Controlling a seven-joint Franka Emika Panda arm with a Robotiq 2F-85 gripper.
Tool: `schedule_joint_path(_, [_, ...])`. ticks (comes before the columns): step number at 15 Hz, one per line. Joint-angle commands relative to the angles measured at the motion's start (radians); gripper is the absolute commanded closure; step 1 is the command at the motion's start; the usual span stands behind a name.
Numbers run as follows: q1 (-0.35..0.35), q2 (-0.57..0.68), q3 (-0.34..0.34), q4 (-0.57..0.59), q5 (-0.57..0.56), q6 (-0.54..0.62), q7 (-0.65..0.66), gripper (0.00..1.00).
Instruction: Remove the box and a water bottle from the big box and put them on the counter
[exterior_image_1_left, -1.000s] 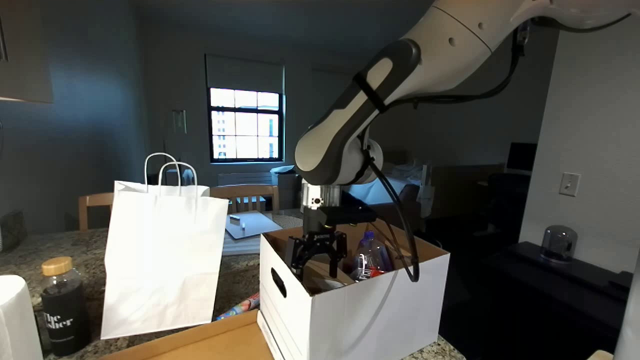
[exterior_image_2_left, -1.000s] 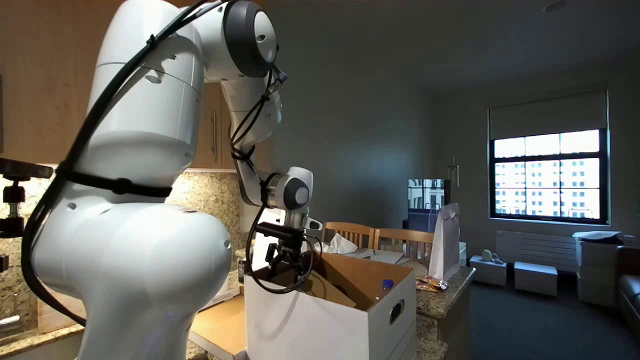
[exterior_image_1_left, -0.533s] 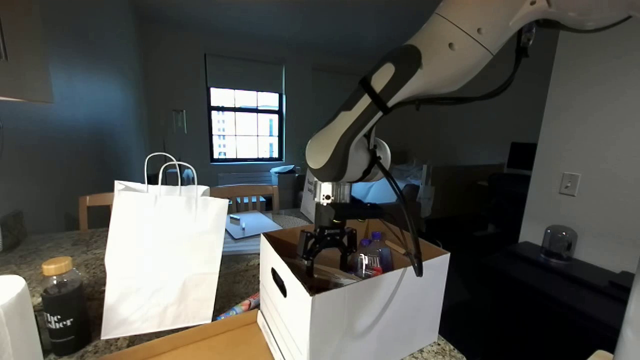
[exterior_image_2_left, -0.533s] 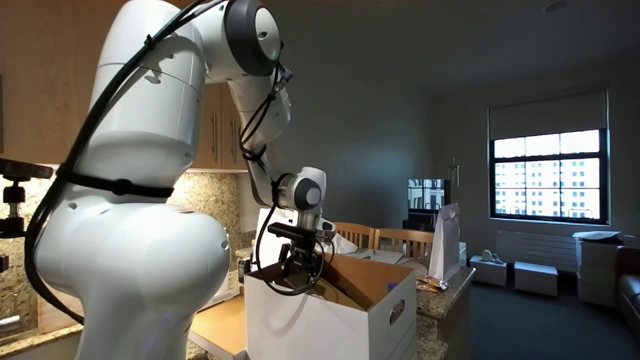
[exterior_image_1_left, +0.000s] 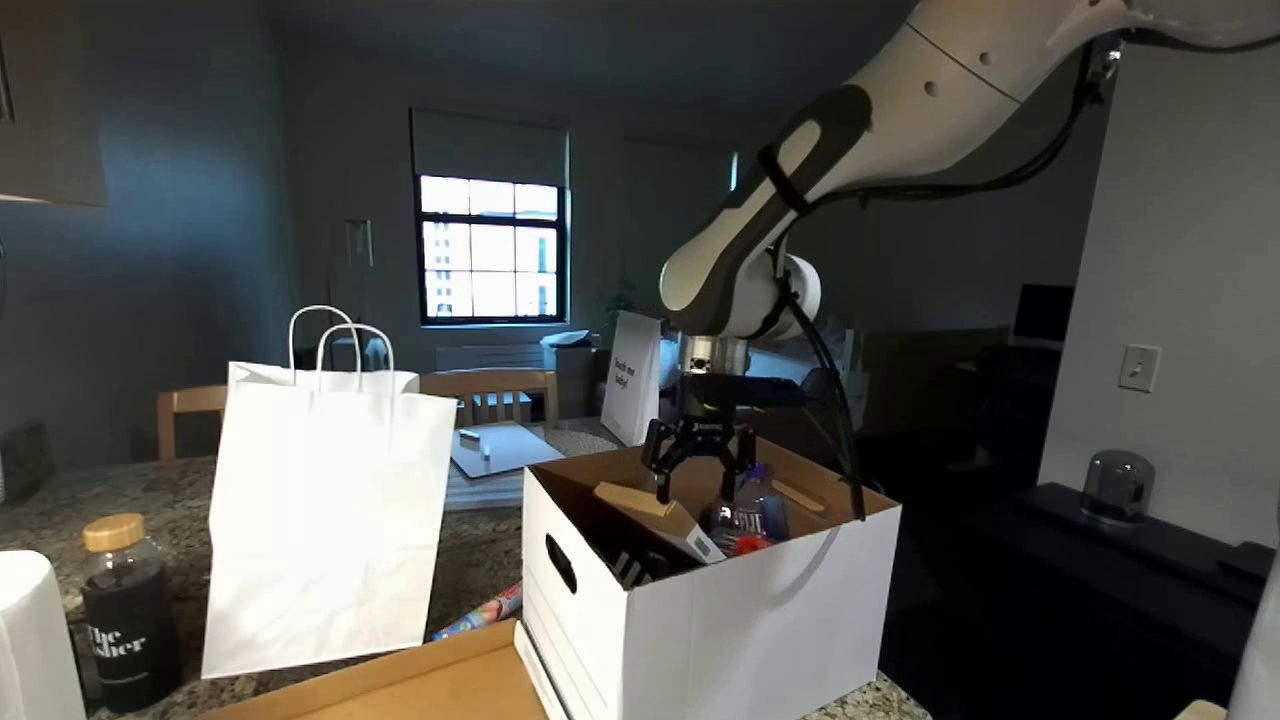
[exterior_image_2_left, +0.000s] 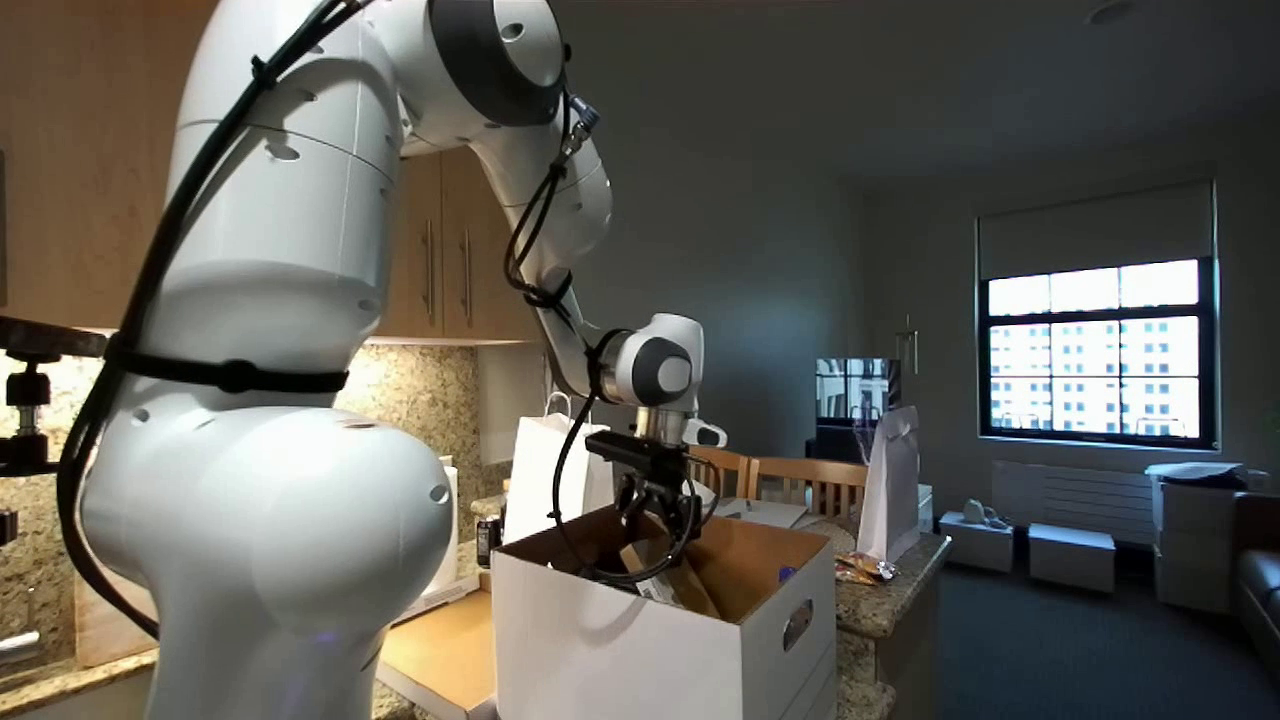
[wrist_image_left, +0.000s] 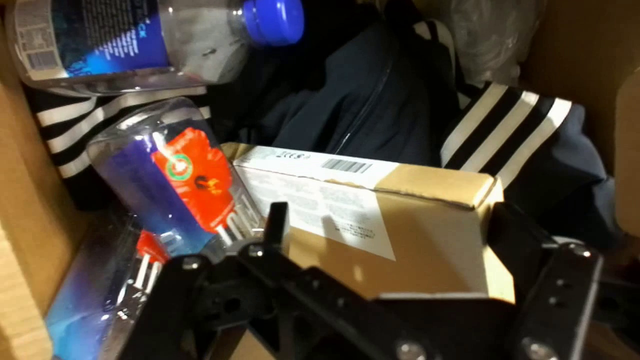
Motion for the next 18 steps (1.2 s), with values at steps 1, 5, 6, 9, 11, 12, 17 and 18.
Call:
schedule_joint_path(1, [-0.044,-0.094,-0.032,-0.068,-0.013,0.026,0.049,0.00])
schedule_joint_path(5, [-0.092,-0.159,-0.065,-0.092,0.065,-0.002,0.002,0.00])
schedule_joint_path(6, [-0.102,-0.174,-0.073,-0.099,0.101,-0.007,-0.015,0.00])
schedule_joint_path(9, [-0.121,-0.195,-0.092,-0.105,0.167,-0.019,-0.028,0.00])
schedule_joint_path(11, [-0.130,-0.226,-0.108,-0.119,0.250,-0.024,-0.056,0.00])
schedule_joint_path(12, [-0.129,-0.238,-0.109,-0.126,0.269,-0.021,-0.058,0.00])
schedule_joint_path(17, [-0.065,-0.213,-0.038,-0.101,0.208,-0.100,-0.044,0.00])
schedule_joint_path(18, [-0.049,-0.206,-0.013,-0.095,0.167,-0.115,-0.019,0.00])
